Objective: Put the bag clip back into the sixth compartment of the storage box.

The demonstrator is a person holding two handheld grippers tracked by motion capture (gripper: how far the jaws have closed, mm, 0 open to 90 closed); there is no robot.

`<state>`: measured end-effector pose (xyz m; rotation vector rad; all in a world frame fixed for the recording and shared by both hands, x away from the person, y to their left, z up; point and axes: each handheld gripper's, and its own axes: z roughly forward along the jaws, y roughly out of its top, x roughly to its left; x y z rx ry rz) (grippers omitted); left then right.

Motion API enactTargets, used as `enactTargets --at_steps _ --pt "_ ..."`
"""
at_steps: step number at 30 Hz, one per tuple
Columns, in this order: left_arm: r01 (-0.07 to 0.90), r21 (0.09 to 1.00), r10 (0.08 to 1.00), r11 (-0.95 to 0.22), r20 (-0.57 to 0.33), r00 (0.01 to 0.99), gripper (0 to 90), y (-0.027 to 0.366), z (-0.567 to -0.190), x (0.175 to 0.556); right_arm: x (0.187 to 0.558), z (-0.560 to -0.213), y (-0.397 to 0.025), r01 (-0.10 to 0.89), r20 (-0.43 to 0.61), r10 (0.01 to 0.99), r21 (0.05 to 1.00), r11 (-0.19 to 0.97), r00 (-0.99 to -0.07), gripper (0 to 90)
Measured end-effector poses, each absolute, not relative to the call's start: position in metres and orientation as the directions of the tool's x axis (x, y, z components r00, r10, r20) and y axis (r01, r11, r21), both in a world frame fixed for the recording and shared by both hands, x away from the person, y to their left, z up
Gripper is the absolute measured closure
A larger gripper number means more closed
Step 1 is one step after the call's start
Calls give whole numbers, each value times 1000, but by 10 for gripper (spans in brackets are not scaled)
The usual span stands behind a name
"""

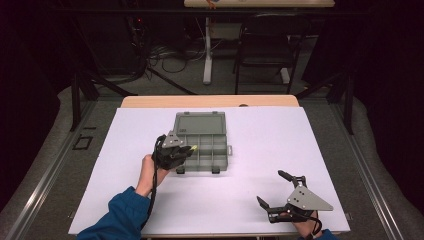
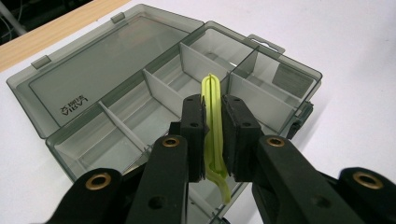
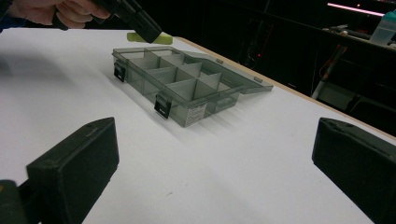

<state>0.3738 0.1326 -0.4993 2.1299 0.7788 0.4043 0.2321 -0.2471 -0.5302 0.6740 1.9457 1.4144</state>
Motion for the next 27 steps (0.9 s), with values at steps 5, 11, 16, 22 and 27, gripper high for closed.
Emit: enactTargets --at_steps 5,11,16,22,27 --pt "395 782 652 -483 19 758 797 132 -502 376 232 -530 -247 39 -193 718 955 292 -669 2" --pt "404 775 654 -487 16 757 797 130 -505 379 232 -530 -247 39 -193 717 955 293 -669 2" --pt "410 772 658 -485 13 753 797 131 -507 381 232 -530 -247 39 -193 717 955 293 -670 2" --pt "422 764 660 -488 6 751 796 129 -510 383 232 -530 -247 39 -193 717 955 293 -669 2" --pt "437 757 666 -486 -2 746 796 129 -512 384 232 -530 -247 39 -193 717 955 293 -670 3"
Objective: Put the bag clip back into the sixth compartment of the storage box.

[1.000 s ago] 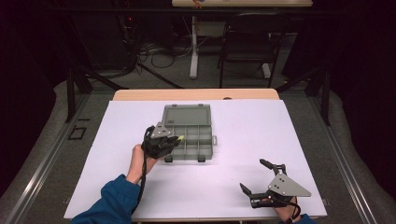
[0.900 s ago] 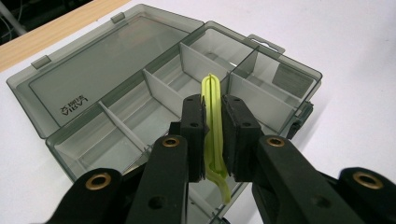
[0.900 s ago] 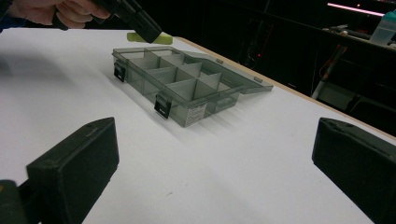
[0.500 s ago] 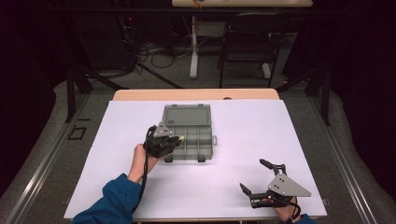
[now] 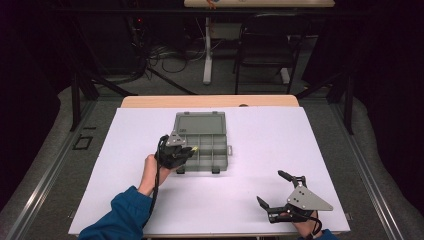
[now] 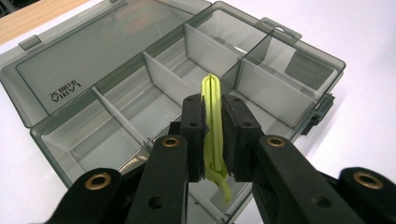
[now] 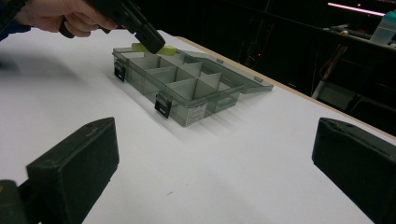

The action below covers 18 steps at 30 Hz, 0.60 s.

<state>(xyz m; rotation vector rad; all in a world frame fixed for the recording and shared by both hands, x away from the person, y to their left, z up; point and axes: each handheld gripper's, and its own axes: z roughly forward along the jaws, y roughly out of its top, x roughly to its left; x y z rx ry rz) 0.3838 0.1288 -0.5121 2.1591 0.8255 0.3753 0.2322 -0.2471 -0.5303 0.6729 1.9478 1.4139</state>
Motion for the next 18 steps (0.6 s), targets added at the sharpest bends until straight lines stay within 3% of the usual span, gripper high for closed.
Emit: enactTargets --at_steps 18 --pt "455 745 682 -488 0 732 785 128 -519 387 232 -530 -247 38 -194 715 955 295 -671 2"
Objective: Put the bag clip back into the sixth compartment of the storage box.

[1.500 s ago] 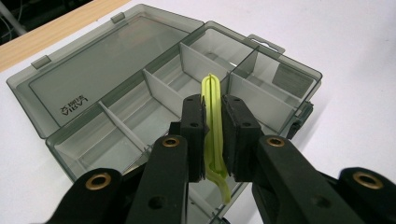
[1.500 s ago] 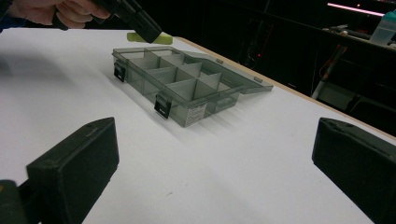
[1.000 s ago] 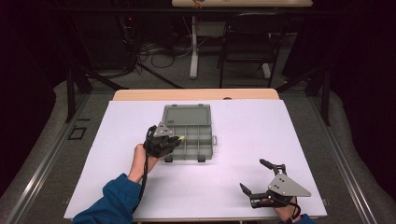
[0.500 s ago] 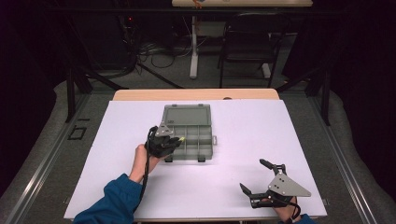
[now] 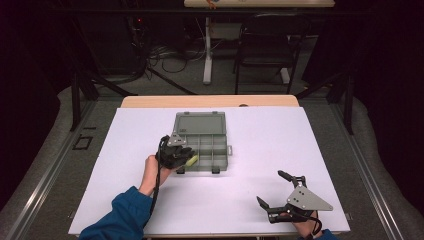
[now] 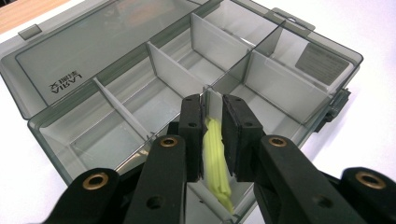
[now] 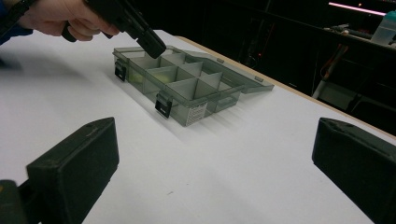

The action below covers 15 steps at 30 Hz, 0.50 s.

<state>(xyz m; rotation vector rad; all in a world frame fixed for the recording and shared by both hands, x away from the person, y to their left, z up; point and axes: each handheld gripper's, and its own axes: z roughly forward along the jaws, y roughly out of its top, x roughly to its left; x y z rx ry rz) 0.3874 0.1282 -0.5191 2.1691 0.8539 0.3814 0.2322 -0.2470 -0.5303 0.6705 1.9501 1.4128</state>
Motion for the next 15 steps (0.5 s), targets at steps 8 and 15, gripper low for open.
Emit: enactTargets --at_steps 8,15 --pt "453 746 680 -488 -1 734 767 129 -518 387 232 -530 -247 38 -194 715 955 294 -672 3" --pt "438 755 675 -488 8 738 643 130 -513 382 232 -530 -247 39 -193 716 955 294 -671 2"
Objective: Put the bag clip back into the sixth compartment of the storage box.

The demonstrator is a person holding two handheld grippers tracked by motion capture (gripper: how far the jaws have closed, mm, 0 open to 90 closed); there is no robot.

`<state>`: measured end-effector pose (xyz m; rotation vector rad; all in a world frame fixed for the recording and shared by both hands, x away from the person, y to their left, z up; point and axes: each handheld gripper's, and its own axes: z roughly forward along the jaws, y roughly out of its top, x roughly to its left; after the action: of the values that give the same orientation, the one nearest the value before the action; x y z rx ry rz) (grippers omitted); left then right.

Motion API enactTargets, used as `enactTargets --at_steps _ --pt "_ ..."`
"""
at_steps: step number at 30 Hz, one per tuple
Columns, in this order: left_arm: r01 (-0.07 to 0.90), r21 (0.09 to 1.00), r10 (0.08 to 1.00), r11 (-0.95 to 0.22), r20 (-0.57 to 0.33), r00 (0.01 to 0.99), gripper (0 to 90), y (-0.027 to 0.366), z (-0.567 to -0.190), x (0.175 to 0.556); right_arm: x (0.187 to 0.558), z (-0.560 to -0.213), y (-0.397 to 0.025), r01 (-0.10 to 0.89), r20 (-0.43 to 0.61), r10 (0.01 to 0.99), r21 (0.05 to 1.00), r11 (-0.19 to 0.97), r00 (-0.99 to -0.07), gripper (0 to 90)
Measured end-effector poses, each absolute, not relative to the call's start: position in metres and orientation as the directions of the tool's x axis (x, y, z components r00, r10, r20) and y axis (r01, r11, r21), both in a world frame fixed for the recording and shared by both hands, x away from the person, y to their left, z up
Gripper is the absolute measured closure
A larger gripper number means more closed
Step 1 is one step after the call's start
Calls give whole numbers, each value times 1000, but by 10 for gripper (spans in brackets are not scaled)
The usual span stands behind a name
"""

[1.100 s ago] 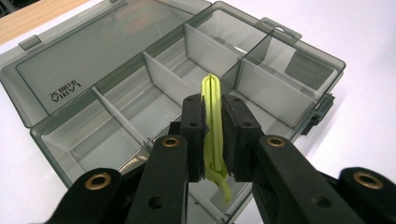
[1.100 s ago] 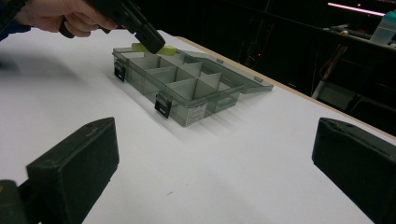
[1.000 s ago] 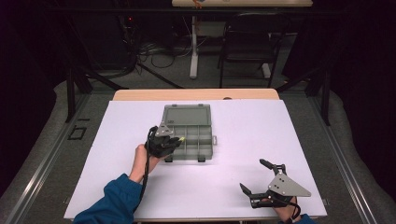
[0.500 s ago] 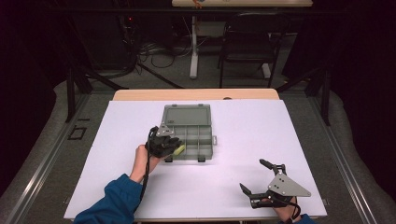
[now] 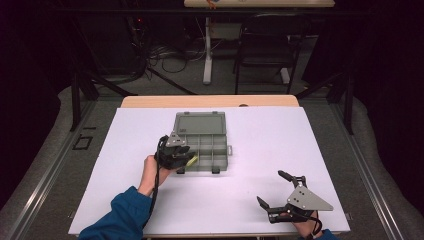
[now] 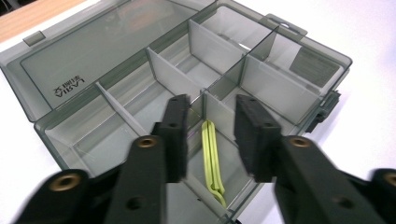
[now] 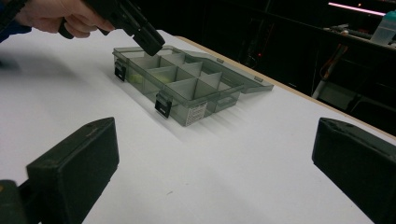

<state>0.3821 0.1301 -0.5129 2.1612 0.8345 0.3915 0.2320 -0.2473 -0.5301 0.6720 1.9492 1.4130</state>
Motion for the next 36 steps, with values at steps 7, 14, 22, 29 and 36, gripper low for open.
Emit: enactTargets --at_steps 7,14,22,29,36 --pt "429 768 688 -476 22 725 332 132 -505 374 232 -530 -247 36 -194 716 955 293 -670 2" --pt "397 790 679 -467 32 734 168 135 -496 363 231 -530 -247 34 -197 716 955 294 -670 2" --pt "377 812 663 -446 16 748 115 140 -489 347 231 -530 -247 33 -195 715 956 292 -672 3" --pt "362 816 656 -450 28 754 113 145 -487 335 231 -530 -247 33 -194 714 956 291 -672 2" --pt "340 828 657 -447 46 752 113 151 -484 324 231 -530 -247 34 -194 715 956 292 -672 2"
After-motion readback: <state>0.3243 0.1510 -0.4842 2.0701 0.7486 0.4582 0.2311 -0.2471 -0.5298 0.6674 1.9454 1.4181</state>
